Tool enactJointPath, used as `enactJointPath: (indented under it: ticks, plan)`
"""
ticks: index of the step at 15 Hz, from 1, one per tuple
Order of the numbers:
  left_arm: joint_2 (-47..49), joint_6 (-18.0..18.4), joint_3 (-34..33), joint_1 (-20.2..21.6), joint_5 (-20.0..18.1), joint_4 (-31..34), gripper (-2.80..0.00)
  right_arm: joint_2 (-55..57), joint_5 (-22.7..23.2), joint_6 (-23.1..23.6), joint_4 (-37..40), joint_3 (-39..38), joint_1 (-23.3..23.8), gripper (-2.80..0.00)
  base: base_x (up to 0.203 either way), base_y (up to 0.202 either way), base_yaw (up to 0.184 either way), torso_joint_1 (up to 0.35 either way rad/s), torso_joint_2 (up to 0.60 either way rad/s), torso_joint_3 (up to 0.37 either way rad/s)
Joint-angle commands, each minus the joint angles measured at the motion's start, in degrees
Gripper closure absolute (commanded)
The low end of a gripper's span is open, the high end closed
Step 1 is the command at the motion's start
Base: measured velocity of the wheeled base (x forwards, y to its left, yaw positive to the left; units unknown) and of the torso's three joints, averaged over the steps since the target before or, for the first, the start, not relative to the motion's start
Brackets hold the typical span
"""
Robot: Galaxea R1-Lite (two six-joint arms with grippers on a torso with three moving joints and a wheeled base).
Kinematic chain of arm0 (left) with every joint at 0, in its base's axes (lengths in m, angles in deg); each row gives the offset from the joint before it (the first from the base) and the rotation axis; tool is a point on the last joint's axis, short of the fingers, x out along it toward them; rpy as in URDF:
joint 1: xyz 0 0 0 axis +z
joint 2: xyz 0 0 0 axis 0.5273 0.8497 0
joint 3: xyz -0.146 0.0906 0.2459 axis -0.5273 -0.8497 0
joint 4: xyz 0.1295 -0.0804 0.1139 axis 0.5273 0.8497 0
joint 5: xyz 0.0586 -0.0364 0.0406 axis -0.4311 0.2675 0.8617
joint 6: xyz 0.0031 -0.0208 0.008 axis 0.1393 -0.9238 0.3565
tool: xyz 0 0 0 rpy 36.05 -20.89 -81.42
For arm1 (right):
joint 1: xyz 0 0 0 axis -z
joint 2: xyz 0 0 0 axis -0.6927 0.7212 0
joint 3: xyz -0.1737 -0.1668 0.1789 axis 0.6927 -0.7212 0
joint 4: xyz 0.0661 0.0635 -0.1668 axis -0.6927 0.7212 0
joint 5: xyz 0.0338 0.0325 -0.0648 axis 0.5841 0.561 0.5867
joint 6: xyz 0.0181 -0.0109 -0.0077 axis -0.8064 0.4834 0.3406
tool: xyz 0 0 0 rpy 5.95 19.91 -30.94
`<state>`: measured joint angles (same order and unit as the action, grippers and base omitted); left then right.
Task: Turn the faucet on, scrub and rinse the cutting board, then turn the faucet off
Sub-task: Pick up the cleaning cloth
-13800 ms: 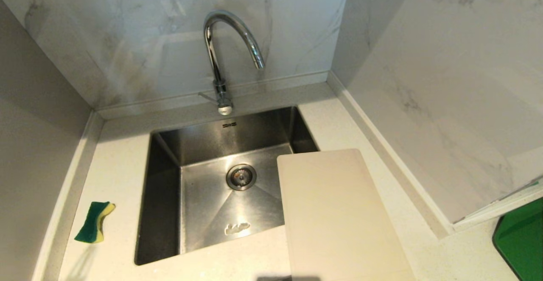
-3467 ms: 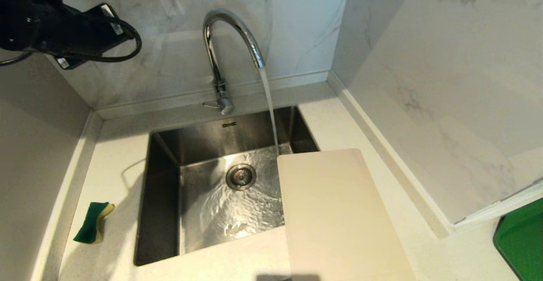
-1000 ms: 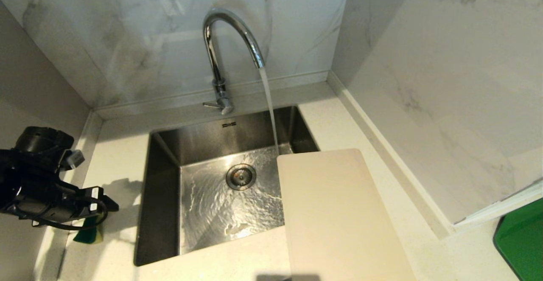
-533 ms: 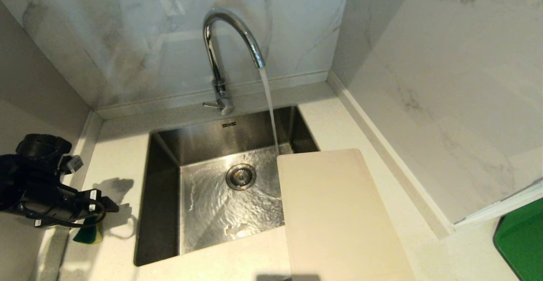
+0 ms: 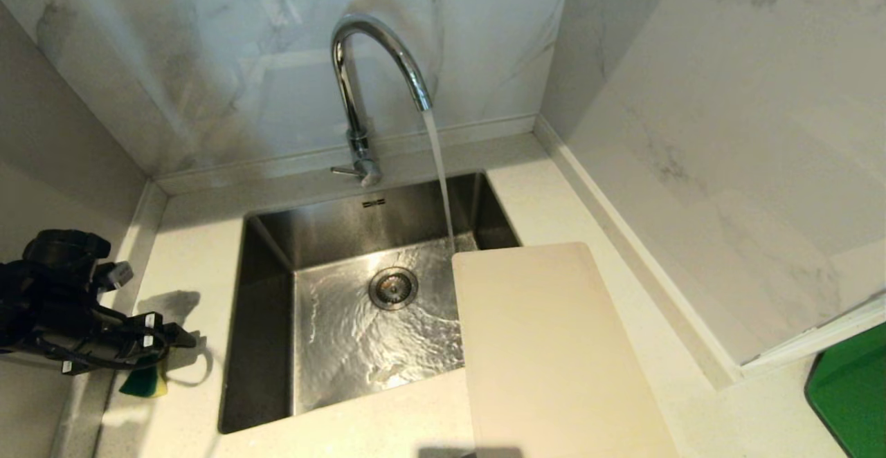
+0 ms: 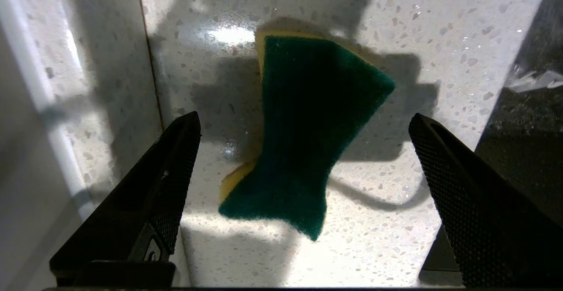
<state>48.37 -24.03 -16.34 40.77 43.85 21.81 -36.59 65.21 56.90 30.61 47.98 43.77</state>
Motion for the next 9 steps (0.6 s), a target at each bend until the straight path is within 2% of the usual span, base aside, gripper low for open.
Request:
enactJointPath:
  ticks: [1, 2, 3, 7, 9]
  plan:
    - [1.39, -0.10, 0.13, 0.43, -0.07, -0.07, -2.80, -0.02, 0.01, 0.00, 0.00, 0.00, -0.04, 0.00, 0.000, 0.000, 0.000, 0.000, 0.00, 0.000]
    - [1.93, 0.13, 0.09, 0.59, 0.01, -0.07, -2.80, -0.02, 0.01, 0.00, 0.07, 0.00, -0.09, 0.00, 0.000, 0.000, 0.000, 0.000, 0.00, 0.000]
    - [2.43, 0.14, 0.09, 0.84, 0.02, -0.07, 0.00, -0.02, 0.01, 0.00, 0.08, 0.00, -0.01, 0.00, 0.000, 0.000, 0.000, 0.000, 0.00, 0.000]
    - [2.70, -0.21, 0.48, 0.98, -0.33, -0.16, 0.00, -0.02, 0.01, 0.00, 0.04, 0.00, -0.05, 0.00, 0.000, 0.000, 0.000, 0.000, 0.00, 0.000]
    - [2.92, -1.94, 1.74, 0.98, -1.92, -0.25, 0.00, -0.02, 0.01, 0.00, -0.01, 0.00, -0.04, 0.00, 0.000, 0.000, 0.000, 0.000, 0.00, 0.000]
